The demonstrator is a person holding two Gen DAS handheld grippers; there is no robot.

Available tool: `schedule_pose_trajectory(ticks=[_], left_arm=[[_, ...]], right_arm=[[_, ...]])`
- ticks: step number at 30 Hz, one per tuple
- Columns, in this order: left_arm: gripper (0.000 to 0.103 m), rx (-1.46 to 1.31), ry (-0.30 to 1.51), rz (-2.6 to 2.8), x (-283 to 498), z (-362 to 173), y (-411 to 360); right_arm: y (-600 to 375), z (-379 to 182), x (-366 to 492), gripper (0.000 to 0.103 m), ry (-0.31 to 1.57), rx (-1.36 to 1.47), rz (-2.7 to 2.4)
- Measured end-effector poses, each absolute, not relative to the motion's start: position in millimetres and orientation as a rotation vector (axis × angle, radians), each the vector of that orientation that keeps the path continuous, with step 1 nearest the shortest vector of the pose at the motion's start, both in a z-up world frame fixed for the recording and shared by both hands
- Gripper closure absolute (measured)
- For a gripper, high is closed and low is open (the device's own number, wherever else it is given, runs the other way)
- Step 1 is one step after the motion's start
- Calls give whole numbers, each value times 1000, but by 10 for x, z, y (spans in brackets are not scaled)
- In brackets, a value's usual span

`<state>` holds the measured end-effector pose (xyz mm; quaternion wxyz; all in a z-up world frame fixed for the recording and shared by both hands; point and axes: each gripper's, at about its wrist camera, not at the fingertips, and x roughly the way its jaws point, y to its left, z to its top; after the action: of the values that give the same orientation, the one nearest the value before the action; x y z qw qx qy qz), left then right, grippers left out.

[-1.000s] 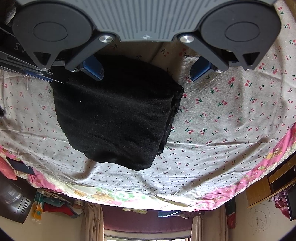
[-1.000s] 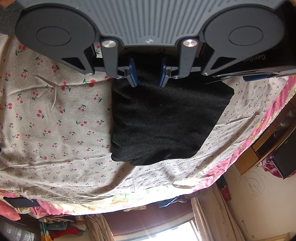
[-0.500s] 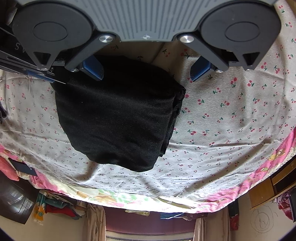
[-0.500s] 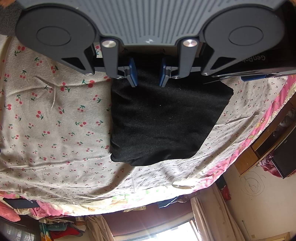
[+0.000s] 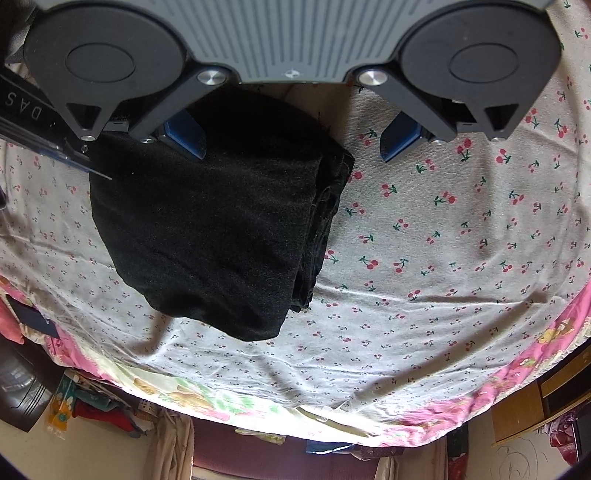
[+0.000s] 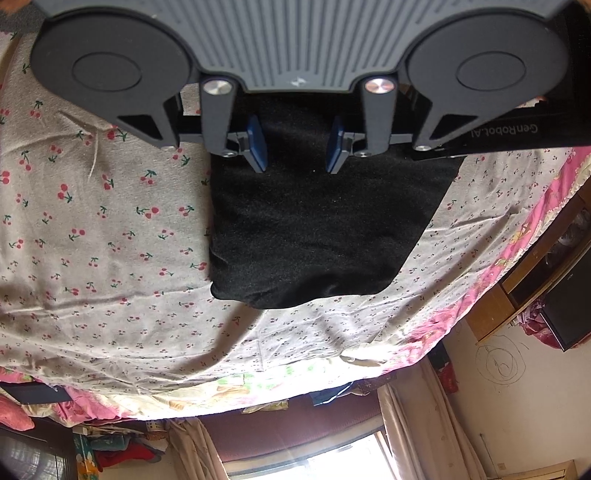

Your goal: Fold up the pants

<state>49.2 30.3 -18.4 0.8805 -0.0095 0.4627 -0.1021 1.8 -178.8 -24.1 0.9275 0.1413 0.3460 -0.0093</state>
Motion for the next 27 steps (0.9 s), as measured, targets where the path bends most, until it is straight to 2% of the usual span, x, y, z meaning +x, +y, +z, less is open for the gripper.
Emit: schedule_pose_trajectory(ticks=[11,19,22,23,27], left_arm=[[0,-48,1112,-243,596,-411,301],[0,-10,1080,-252,572,-411,239],[0,44,1054,-253,556,-413,155],[0,55,1046,-251,544,-410,136],[0,59,1018,-241,509,-383,131]], right_arm=[[-1764,-229,1151,65,702,240,-42],[-2317,-325,1280,63,611,339,-231],[-2412,-459,1380,61,667,345,-246],[-2441,-549,1458,63,713,364,-226],[-2423,-490,1480,62,680,372,-244]])
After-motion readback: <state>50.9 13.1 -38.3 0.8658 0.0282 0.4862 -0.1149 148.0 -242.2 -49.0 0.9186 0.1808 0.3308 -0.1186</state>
